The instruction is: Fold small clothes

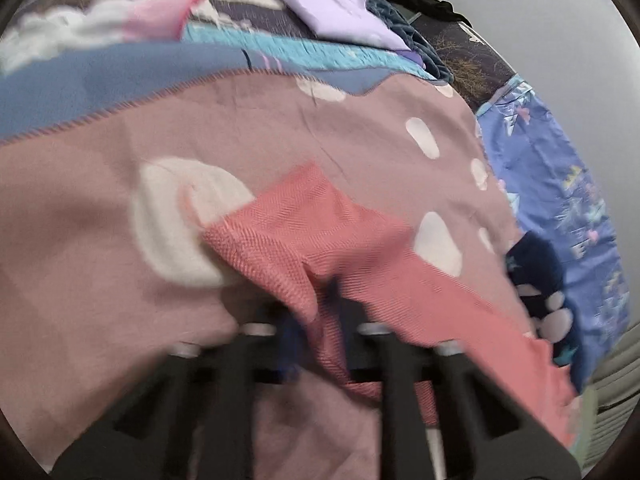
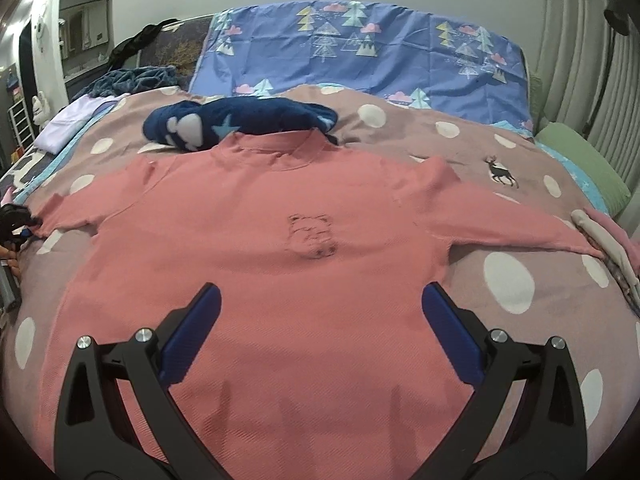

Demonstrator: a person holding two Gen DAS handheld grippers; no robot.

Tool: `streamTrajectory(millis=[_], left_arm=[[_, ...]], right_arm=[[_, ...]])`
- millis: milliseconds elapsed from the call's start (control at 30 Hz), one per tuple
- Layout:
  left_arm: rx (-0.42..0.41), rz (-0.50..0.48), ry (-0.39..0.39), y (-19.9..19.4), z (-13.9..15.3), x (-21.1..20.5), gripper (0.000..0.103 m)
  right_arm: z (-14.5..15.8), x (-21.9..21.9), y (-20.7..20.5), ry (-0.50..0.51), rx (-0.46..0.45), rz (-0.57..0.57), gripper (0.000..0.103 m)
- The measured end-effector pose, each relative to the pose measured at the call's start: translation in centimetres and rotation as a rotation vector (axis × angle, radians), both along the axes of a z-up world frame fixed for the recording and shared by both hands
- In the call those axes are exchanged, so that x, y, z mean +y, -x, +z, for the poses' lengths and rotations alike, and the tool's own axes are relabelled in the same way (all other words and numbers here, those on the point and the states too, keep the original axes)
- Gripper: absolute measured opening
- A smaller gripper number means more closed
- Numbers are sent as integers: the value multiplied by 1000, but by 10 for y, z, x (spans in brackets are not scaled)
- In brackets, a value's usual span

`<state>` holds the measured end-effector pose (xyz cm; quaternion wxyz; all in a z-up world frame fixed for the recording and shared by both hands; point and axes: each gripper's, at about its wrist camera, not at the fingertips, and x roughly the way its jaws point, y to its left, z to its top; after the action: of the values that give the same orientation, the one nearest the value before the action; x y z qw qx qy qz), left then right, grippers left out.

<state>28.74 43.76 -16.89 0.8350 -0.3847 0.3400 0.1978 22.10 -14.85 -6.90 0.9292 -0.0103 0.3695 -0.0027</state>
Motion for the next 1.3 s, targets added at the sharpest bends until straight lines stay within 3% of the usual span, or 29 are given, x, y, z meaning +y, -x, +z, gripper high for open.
streamTrajectory(millis=[67,200,333,467,567,667,700,767,800,833,933,1033,1167,1300], left_arm=[[-14,-2,-13,-1,9,-7,2],[-97,-132,-129,-12,55,-59,2],[-181,-314,-269,-26,109,-151,2],[-254,-533,-309,-38,137,-258,2],[-277,-708,-330,-36,134,-339,2],[-258,-858,-376,-33,111,-410,2],[-249,-902,-393,-31,102,-429,6],[-216,-1001,-423,-28,77,-462,28],[-200,-1020,-433,-26,68,-467,43],[-184,-1040,-446,-22,60,-471,49],[-186,-1050,-461,-7,55,-460,59],[-215,-980,-503,10,62,-430,70],[-192,-845,-661,30,66,-386,72],[-89,-705,-767,24,60,-341,79]], right_arm=[[0,-9,-2,-7,-1,-15,101],[0,-27,-2,6,-15,-32,101],[-2,-46,0,-8,-16,-54,101],[-6,-70,5,-30,-21,-81,101],[-11,-90,7,-52,-16,-103,101],[-21,-110,11,-67,-2,-131,101],[-24,-117,11,-72,7,-137,101],[-30,-126,12,-85,20,-143,101],[-31,-130,12,-95,25,-146,101],[-33,-136,13,-110,28,-147,101],[-32,-145,14,-131,9,-147,101],[-29,-141,10,-98,-18,-149,101],[-23,-120,0,-84,-25,-79,99],[-8,-56,-14,-12,-48,125,93]])
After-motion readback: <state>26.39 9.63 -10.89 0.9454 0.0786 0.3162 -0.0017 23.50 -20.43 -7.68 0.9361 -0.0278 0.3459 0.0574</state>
